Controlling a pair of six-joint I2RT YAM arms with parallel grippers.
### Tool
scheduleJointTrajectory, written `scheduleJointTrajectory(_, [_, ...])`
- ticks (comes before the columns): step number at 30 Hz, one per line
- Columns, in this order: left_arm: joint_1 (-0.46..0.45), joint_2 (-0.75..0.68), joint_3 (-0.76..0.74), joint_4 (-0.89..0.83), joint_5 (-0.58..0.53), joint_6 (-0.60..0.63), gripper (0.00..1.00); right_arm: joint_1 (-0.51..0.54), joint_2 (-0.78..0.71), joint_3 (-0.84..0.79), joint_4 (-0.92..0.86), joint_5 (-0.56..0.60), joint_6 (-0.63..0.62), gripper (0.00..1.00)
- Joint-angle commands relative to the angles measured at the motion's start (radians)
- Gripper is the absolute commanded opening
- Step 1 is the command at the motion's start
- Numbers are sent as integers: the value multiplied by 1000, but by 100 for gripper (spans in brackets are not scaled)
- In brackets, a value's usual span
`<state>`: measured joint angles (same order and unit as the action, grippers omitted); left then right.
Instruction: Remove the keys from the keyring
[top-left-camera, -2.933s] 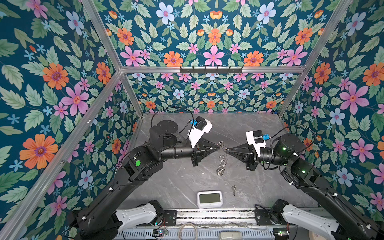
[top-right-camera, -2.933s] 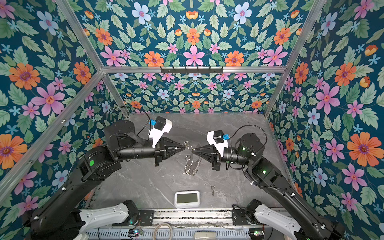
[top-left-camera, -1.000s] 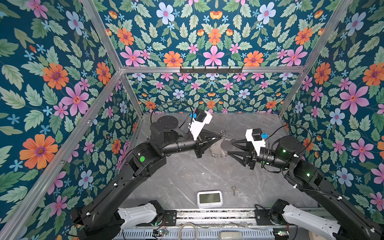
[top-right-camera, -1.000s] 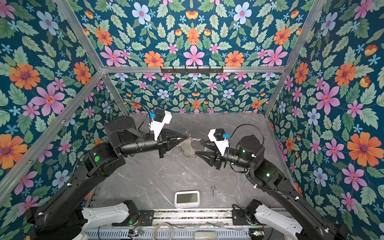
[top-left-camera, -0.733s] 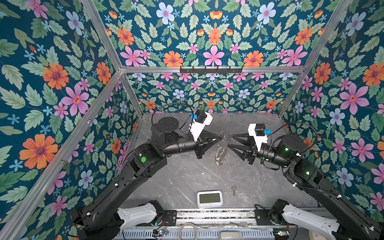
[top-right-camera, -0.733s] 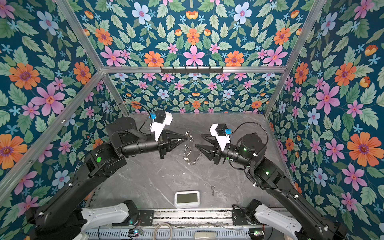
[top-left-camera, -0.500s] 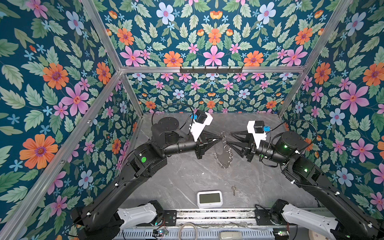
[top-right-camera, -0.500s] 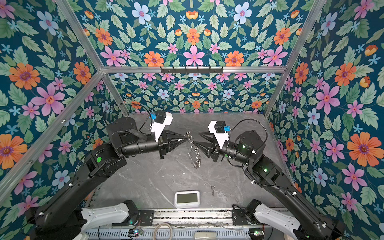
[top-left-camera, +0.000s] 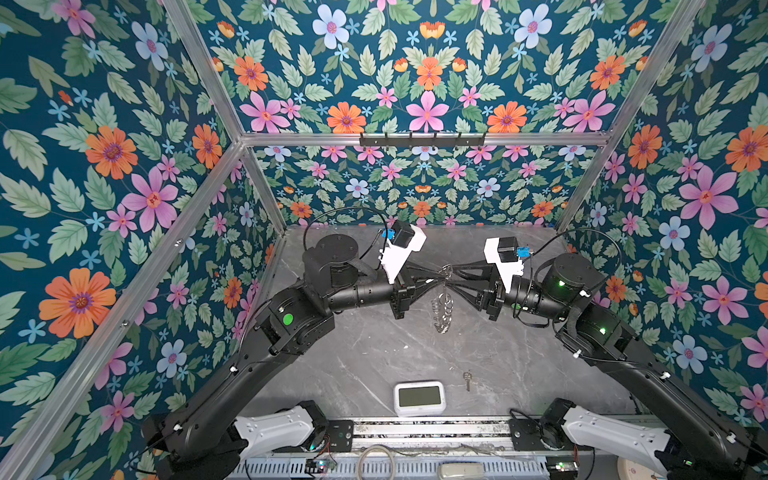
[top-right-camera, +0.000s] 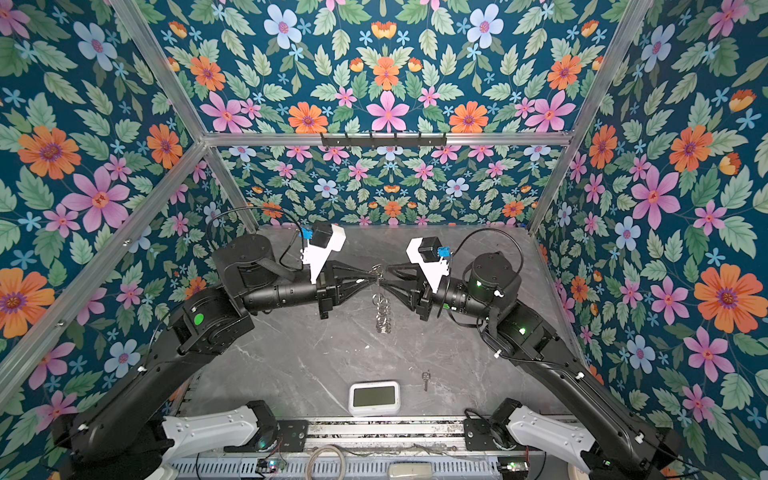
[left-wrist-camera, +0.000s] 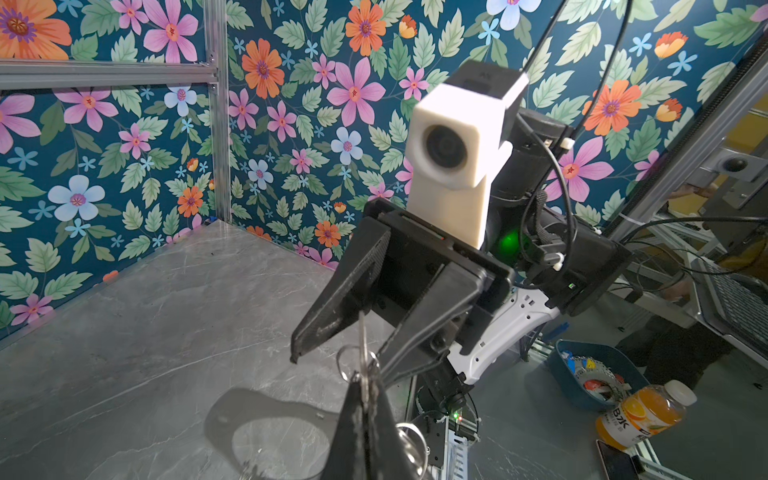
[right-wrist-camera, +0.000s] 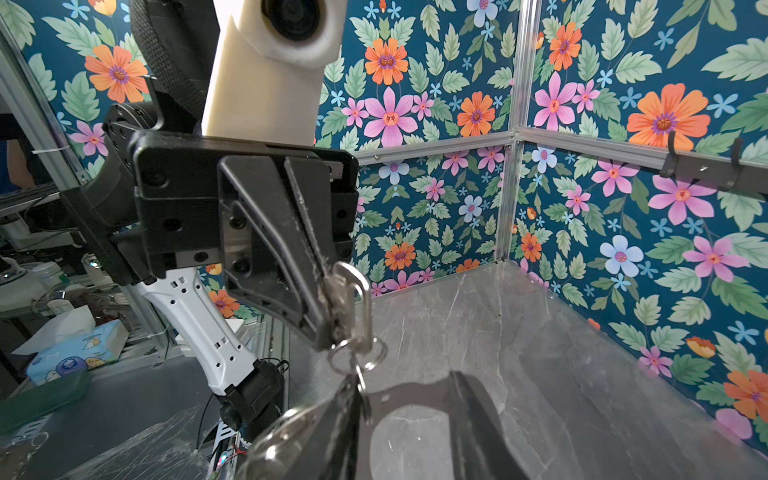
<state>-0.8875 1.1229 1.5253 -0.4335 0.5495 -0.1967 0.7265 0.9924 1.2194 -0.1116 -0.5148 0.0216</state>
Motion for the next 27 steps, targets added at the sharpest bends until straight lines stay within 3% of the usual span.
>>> scheduleJointTrajectory(1, [1, -9, -1, 66, 3, -1, 0, 1, -3, 3, 10, -22, 1, 25])
scheduleJointTrajectory(11, [2, -14, -4, 70, -19, -6, 0, 1, -7, -9, 21, -30, 17, 0])
scheduleJointTrajectory(27, [1, -35, -46, -5, -191, -32, 0, -2, -26, 4, -66, -46, 9, 0])
